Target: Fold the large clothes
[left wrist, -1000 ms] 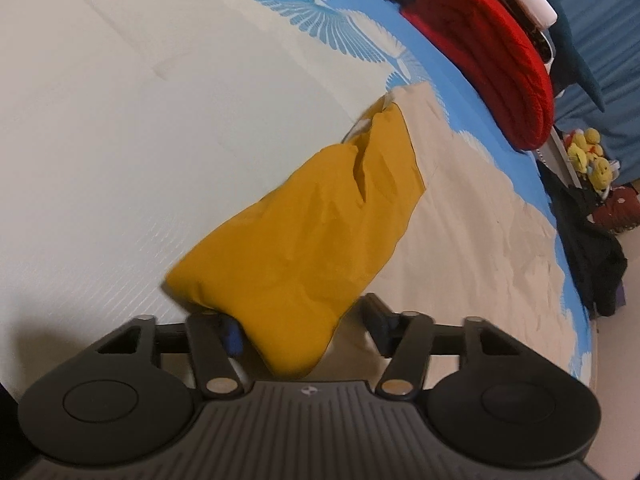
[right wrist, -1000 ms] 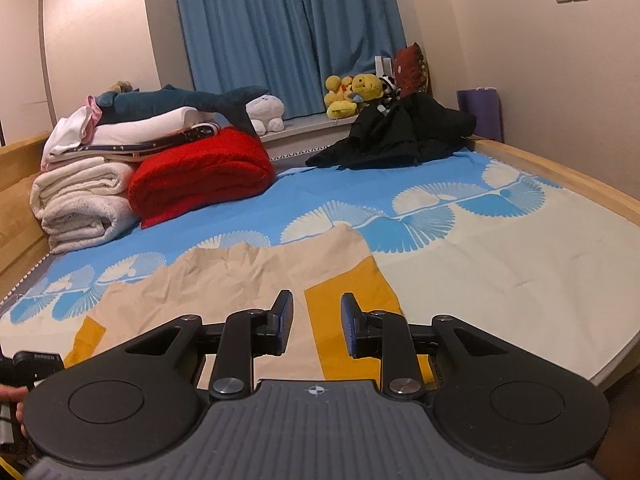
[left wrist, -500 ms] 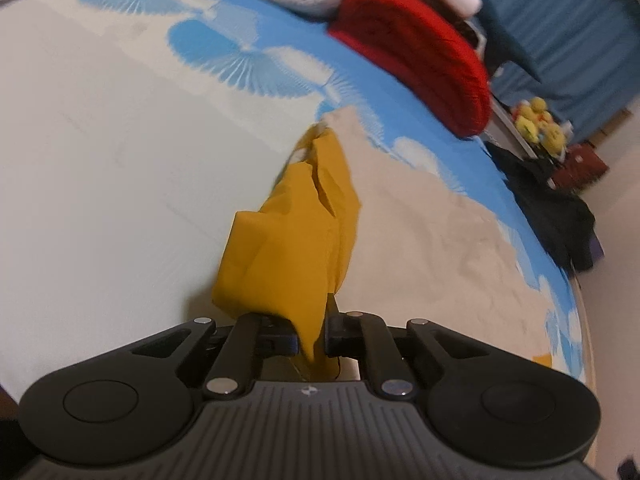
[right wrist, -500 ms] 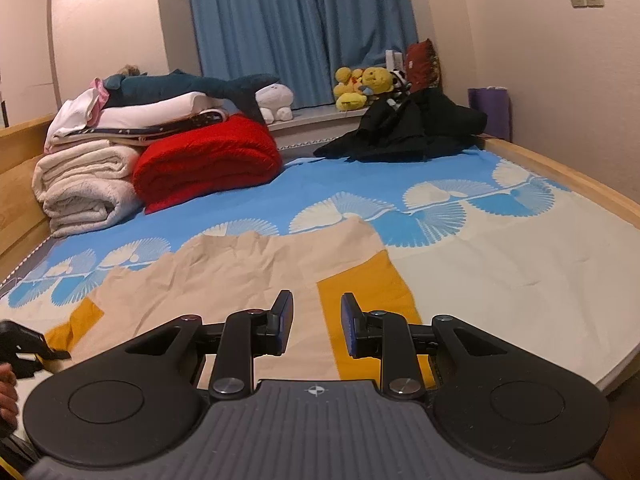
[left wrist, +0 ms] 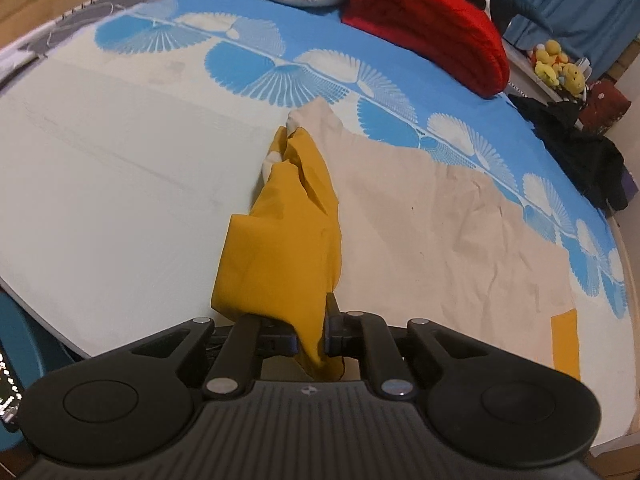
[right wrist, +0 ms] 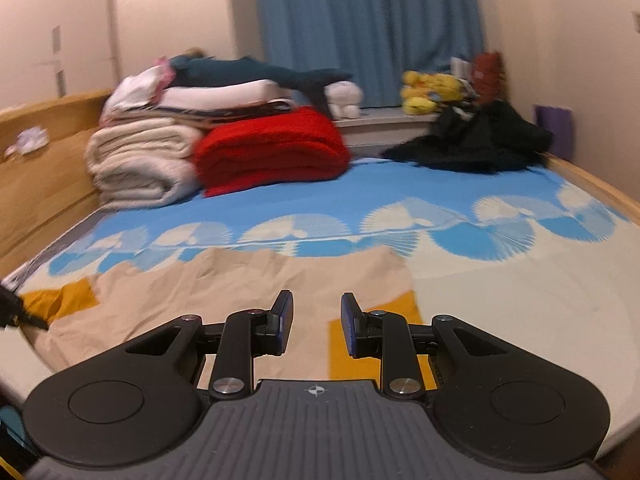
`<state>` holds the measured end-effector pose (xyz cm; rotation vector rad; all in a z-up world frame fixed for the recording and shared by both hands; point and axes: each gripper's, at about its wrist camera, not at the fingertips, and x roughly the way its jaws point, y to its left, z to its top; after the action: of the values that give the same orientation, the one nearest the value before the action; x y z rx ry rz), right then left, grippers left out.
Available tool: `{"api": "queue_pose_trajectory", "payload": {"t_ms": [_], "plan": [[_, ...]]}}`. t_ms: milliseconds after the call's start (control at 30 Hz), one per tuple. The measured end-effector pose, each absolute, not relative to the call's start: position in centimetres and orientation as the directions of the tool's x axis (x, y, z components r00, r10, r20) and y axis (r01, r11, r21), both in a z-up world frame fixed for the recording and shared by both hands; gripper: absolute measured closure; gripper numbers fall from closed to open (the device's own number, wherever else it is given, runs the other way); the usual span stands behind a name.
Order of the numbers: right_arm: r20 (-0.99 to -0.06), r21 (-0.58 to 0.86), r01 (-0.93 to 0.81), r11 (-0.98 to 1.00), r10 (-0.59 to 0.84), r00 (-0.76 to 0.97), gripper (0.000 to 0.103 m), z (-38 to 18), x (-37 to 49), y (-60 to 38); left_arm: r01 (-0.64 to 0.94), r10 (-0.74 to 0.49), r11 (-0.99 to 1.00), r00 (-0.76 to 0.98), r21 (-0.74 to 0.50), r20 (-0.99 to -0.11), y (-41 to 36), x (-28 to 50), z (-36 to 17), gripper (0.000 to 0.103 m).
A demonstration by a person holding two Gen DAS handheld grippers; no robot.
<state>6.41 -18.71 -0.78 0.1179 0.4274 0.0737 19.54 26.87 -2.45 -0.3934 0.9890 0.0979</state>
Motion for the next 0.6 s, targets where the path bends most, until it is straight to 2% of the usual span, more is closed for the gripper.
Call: {"api": "queue_pose_trajectory", "payload": {"t_ms": [233,400,500,600], "plan": [[-0.445,0.087,-0.211,0.974,0.228,0.866,0.076,-1.9,8.6,-11.9,-0.363,-0.099,0.859,0.572,-0.36,-0.814,27.3,20.3,-6.8,0.09],[-0.5,0.093,-0.308,0.947,0.312,0.808,0.076,-3.3,11.1,-7.3,-0.379,-0.085,0.849,0.59,-0.368,-0.803,27.3,20.2,-6.6,0.09],[-0.583,0.136,-0.336,0.932,0.35,0.733,0.076,-5.3,13.1,-5.0,-0.376,-0.1,0.842,0.598,-0.387,-0.796,27.7,20.1,-6.3,0.09],[-0.736,0.163,-0.331,0.929,0.338,0.587,0.076,-9.0,15.5,-2.9,-0.363,-0.097,0.852,0.601,-0.379,-0.794,27.5,19.9,-5.9,0.09]]}}
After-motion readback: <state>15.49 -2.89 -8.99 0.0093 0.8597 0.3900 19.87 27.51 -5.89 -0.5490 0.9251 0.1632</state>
